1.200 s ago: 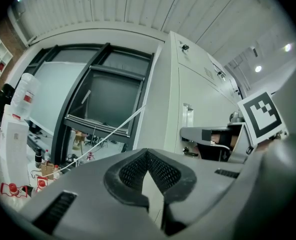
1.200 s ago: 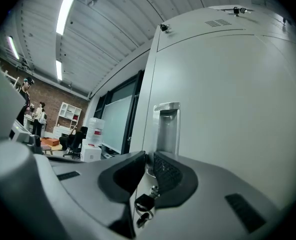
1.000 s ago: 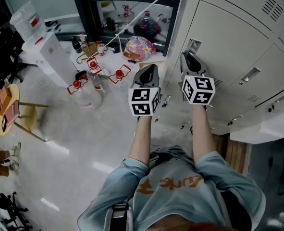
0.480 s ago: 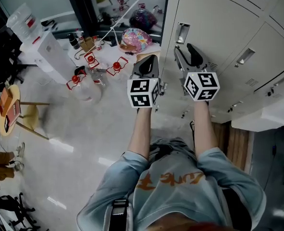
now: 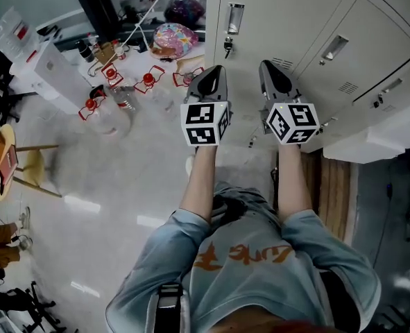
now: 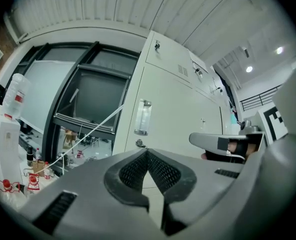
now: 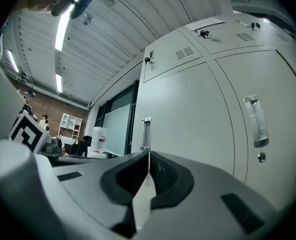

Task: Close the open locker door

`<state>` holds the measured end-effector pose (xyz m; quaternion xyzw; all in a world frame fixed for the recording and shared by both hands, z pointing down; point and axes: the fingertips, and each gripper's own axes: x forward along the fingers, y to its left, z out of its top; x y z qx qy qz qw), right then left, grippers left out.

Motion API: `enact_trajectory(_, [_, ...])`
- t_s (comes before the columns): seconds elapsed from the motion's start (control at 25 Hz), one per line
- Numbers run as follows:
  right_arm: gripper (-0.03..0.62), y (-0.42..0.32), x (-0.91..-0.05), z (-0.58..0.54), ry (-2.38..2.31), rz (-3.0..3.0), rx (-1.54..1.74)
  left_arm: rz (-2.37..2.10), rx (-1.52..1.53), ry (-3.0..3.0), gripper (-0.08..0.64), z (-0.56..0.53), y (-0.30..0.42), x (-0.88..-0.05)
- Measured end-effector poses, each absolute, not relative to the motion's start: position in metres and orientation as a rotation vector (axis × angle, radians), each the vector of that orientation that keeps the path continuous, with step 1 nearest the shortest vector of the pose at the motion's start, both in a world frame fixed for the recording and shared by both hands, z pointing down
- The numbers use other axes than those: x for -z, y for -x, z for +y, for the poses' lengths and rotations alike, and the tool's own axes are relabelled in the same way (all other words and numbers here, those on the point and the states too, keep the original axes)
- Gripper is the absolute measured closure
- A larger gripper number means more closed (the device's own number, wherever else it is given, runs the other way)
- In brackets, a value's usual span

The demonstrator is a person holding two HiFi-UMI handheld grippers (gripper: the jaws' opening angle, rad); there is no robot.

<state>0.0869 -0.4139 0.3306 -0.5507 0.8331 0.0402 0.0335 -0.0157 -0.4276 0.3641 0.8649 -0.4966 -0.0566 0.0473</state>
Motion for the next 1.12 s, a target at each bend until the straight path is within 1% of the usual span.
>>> enact_trajectory(0.4, [0.558,-0.122,-0.355,-0.392,1.849,2.564,-0.078,-1.473,0.151,-2.602,0.541,-0.415,0.002,-0.384])
enact_trajectory(0.76, [0.557,-0.126,-0.375,-0.391,1.883,2.597,-0.055,-1.476,0.142,-2.562,0.541,-0.421,0.002,-0.399])
enact_trajectory(1.12, [0.558,-0.15,-0.368,-0.376,1.912,2.547,-0.054,-1.486,0.112,-2.544,0.541,-0.413,0.0,-0.408])
